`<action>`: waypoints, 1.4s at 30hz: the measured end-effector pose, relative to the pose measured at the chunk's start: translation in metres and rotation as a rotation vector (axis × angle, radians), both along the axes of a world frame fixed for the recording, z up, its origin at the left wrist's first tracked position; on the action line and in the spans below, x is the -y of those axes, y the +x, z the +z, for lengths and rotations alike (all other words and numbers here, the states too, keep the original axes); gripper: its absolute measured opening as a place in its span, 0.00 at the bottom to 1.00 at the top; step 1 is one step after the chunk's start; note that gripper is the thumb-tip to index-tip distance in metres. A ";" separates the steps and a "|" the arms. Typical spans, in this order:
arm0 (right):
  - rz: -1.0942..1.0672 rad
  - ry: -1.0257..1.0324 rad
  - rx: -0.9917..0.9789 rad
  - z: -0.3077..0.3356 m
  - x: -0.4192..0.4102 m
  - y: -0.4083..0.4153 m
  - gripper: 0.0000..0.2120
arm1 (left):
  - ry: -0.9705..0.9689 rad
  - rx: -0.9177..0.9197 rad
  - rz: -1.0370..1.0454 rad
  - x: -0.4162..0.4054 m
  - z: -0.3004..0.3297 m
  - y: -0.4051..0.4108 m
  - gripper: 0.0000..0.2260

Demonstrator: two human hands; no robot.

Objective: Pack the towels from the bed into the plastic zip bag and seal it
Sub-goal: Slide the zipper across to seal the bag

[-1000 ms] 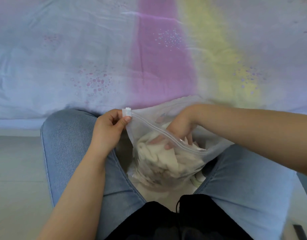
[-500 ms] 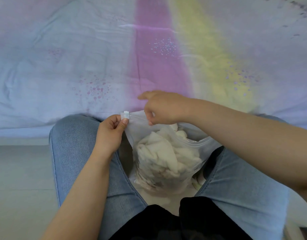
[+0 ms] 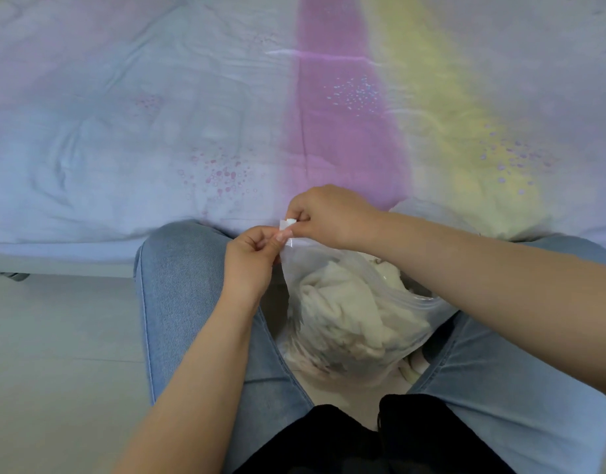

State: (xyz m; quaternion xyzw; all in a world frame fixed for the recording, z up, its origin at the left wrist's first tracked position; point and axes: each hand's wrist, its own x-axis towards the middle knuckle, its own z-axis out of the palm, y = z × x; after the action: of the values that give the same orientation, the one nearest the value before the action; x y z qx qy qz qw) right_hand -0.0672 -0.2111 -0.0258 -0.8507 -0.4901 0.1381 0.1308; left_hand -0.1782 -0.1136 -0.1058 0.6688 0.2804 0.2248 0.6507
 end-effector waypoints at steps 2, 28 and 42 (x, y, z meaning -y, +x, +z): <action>-0.004 0.002 0.016 -0.004 -0.003 0.000 0.13 | 0.087 0.002 -0.003 -0.001 -0.002 0.000 0.09; 0.118 -0.055 0.067 -0.013 0.010 -0.007 0.09 | 0.898 0.052 -0.096 -0.005 -0.009 -0.004 0.11; 0.012 -0.098 0.116 -0.014 0.033 -0.009 0.07 | 0.322 0.017 -0.211 -0.009 -0.004 -0.005 0.05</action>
State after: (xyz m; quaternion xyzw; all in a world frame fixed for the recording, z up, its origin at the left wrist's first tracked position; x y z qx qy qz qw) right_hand -0.0758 -0.2439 -0.0398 -0.8597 -0.4945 0.1132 0.0594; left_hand -0.1828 -0.1050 -0.1103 0.7880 0.1639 0.2031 0.5576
